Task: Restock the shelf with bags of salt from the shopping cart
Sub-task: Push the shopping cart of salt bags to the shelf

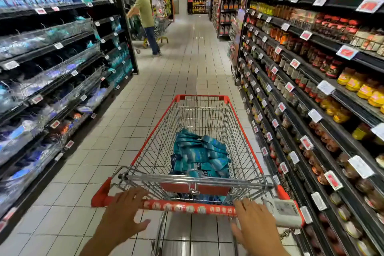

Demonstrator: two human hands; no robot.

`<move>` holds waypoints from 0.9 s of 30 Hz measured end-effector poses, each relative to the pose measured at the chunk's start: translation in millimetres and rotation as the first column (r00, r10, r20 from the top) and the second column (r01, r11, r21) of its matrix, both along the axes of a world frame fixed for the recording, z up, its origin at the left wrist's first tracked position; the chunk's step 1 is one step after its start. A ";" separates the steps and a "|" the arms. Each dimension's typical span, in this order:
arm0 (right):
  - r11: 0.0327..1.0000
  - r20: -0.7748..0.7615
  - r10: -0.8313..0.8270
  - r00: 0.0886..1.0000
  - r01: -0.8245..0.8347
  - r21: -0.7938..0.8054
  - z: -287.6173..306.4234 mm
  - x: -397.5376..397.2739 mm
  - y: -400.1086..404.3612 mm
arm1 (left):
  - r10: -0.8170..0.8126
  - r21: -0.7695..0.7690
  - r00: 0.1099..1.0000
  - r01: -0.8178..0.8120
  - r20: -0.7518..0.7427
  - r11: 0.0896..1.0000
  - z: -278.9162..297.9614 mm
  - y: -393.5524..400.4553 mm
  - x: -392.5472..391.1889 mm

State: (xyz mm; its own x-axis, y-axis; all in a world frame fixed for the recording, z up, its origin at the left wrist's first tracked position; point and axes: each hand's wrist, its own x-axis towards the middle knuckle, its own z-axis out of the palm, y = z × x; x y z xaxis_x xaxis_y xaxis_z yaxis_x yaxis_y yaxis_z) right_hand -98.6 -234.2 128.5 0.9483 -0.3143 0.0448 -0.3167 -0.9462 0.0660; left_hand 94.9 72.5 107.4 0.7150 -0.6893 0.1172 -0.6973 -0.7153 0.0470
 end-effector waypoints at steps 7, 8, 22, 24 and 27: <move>0.989 -0.175 -0.060 0.983 0.082 0.121 -19.2 25.1 -4.4 | 0.103 0.394 0.993 -0.074 -0.053 0.916 -16.4 11.9 67.3; 0.986 -0.187 -0.077 0.979 0.102 0.133 -23.1 26.5 -5.5 | 0.119 0.391 0.993 -0.101 -0.022 0.915 -23.3 13.6 70.5; 0.992 -0.171 -0.122 0.978 0.113 -0.058 -29.0 64.7 -36.0 | 0.098 0.325 0.995 -0.092 -0.003 0.941 -32.0 -10.9 92.6; 0.992 -0.147 -0.114 0.983 0.104 -0.075 -30.2 74.6 -46.2 | 0.112 0.328 0.994 -0.107 0.004 0.939 -33.9 -19.5 99.9; 0.992 -0.134 -0.103 0.986 0.091 -0.091 -32.6 93.1 -65.2 | 0.130 0.320 0.991 -0.128 0.014 0.939 -38.9 -34.3 113.4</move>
